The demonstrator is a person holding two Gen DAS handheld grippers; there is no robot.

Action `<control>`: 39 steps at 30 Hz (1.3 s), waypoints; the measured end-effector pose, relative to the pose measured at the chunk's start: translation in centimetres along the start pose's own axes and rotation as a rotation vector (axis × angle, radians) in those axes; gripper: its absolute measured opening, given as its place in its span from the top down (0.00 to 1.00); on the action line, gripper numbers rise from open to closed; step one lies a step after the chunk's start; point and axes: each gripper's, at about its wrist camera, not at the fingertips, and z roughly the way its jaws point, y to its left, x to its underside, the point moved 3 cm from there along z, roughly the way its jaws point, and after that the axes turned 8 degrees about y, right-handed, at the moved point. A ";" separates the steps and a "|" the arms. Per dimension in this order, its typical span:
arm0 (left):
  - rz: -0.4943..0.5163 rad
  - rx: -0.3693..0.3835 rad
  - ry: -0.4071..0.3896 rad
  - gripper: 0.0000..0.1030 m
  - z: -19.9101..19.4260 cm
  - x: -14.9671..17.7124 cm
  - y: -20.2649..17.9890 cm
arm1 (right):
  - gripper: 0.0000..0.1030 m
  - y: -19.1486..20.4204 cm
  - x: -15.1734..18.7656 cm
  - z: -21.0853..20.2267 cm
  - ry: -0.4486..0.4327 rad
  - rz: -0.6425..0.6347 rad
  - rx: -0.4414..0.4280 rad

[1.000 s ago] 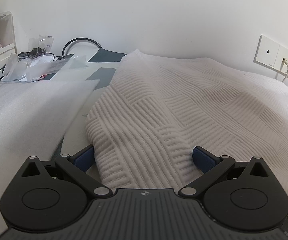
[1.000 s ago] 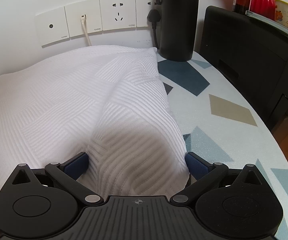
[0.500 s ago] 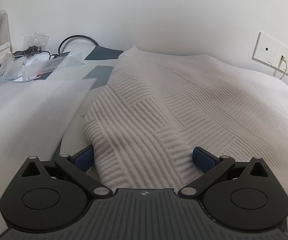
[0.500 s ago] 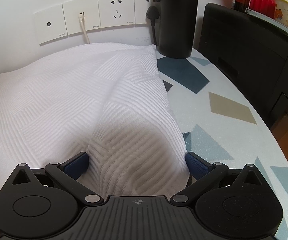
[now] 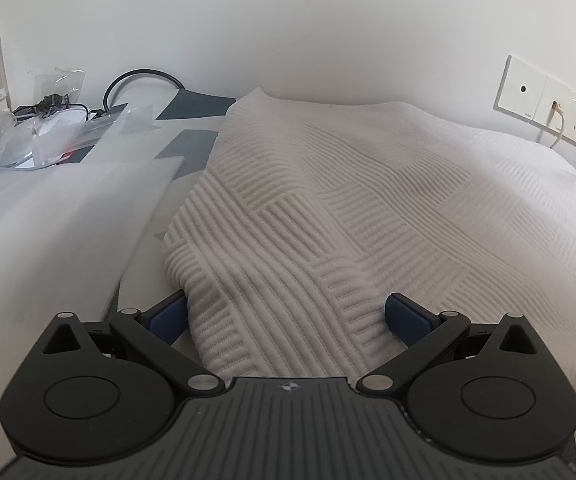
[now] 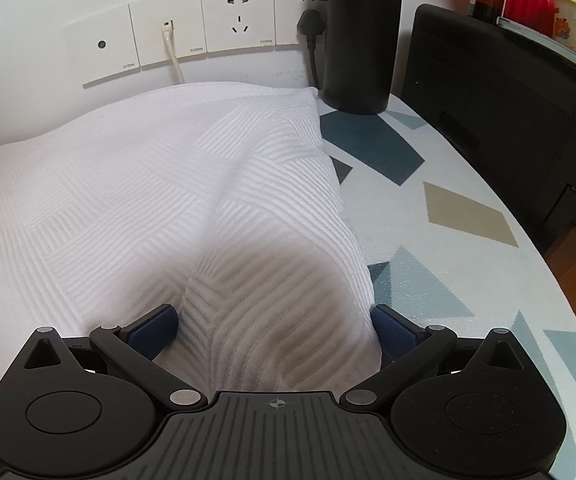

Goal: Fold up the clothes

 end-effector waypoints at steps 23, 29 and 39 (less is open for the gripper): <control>-0.012 -0.016 0.069 0.00 0.1 -1.0 -0.4 | 0.01 0.3 0.2 -0.1 0.002 -0.010 -0.024; -0.026 -0.025 0.097 0.00 0.2 -1.4 -0.5 | 0.01 0.4 -0.2 0.1 0.019 0.018 -0.012; -0.044 -0.045 0.144 0.00 0.4 -1.9 -0.8 | 0.01 0.4 -0.6 0.4 0.017 0.059 0.004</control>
